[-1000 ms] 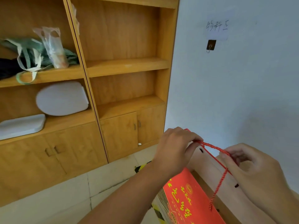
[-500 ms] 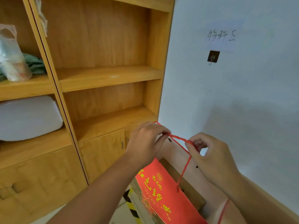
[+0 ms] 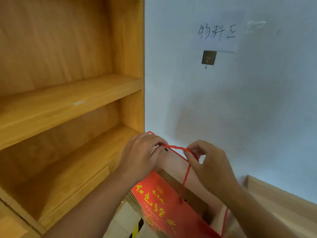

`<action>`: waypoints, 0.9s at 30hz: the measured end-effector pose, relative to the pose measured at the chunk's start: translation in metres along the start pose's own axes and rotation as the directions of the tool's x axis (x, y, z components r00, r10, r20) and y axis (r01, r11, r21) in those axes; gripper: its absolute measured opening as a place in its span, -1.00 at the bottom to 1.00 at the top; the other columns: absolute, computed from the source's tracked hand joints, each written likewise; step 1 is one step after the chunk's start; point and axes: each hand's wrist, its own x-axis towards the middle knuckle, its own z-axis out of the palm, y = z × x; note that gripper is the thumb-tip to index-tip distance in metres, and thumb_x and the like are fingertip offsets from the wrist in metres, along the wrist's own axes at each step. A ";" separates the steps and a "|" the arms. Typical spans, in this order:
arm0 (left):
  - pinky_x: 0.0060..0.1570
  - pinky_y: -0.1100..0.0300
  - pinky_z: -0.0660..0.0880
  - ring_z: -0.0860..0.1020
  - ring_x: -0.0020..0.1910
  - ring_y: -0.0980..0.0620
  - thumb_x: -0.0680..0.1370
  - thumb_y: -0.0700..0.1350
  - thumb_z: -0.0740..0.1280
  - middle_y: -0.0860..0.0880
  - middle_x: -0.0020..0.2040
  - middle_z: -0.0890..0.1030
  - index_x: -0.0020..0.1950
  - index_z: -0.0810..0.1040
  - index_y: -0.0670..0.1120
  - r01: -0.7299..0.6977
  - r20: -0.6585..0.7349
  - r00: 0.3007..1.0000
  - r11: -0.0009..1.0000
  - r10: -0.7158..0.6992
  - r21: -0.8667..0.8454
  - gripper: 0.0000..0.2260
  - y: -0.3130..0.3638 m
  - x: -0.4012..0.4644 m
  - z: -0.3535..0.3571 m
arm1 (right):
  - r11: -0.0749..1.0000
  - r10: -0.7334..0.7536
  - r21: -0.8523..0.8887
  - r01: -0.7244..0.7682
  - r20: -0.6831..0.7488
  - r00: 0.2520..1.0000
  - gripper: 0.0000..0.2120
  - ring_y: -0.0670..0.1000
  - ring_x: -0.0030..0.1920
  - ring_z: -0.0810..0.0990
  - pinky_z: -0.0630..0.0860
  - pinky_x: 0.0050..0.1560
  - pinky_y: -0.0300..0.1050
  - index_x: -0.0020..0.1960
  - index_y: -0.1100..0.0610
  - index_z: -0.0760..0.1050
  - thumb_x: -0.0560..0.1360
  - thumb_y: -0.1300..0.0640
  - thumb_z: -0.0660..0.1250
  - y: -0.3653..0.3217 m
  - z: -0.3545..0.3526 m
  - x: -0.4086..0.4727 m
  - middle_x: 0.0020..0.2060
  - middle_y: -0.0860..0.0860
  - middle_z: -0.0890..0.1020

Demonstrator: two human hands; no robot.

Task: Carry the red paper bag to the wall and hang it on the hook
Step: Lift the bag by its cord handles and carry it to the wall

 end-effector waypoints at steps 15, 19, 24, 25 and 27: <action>0.16 0.17 0.52 0.59 0.08 0.17 0.61 -0.10 0.39 0.18 0.01 0.68 0.05 0.67 0.10 -0.017 0.069 0.997 0.980 0.031 -0.197 -0.89 -0.062 0.146 0.055 | 0.989 0.138 0.060 -0.134 -0.071 0.988 -0.93 -0.17 -0.19 0.66 0.66 -0.09 -0.20 -0.10 -0.07 0.65 0.47 0.02 0.54 0.048 0.031 0.133 -0.27 -0.17 0.69; 0.11 0.25 0.54 0.61 0.06 0.19 0.59 -0.09 0.42 0.21 -0.01 0.68 0.04 0.68 0.13 0.018 0.118 0.993 0.948 0.021 -0.319 -0.89 -0.069 0.189 0.074 | 0.985 0.167 0.066 -0.161 -0.119 0.979 -0.88 -0.16 -0.20 0.67 0.66 -0.11 -0.19 -0.14 -0.08 0.64 0.43 0.03 0.58 0.063 0.021 0.175 -0.28 -0.16 0.69; 0.06 0.34 0.56 0.65 0.04 0.21 0.54 -0.07 0.50 0.18 -0.05 0.73 0.00 0.73 0.10 0.030 0.153 0.987 0.873 0.052 -0.488 -0.92 -0.083 0.254 0.097 | 0.981 0.185 0.088 -0.174 -0.139 0.973 -0.90 -0.08 -0.22 0.68 0.68 -0.13 -0.14 -0.16 -0.07 0.65 0.43 0.03 0.58 0.084 0.010 0.235 -0.29 -0.09 0.71; 0.04 0.38 0.55 0.66 0.03 0.21 0.53 -0.06 0.51 0.17 -0.05 0.73 -0.01 0.73 0.10 0.028 0.153 0.986 0.855 0.060 -0.518 -0.92 -0.086 0.269 0.104 | 0.979 0.194 0.093 -0.181 -0.153 0.969 -0.90 -0.08 -0.23 0.67 0.66 -0.16 -0.17 -0.17 -0.06 0.66 0.44 0.03 0.57 0.090 0.009 0.249 -0.29 -0.08 0.71; -0.01 0.47 0.51 0.66 0.00 0.25 0.51 -0.05 0.53 0.16 -0.08 0.74 -0.02 0.74 0.09 0.024 0.146 0.987 0.829 0.070 -0.558 -0.93 -0.090 0.295 0.112 | 0.978 0.200 0.096 -0.186 -0.167 0.965 -0.91 -0.08 -0.28 0.64 0.60 -0.24 -0.24 -0.18 -0.06 0.66 0.46 0.04 0.56 0.096 0.005 0.268 -0.32 -0.07 0.69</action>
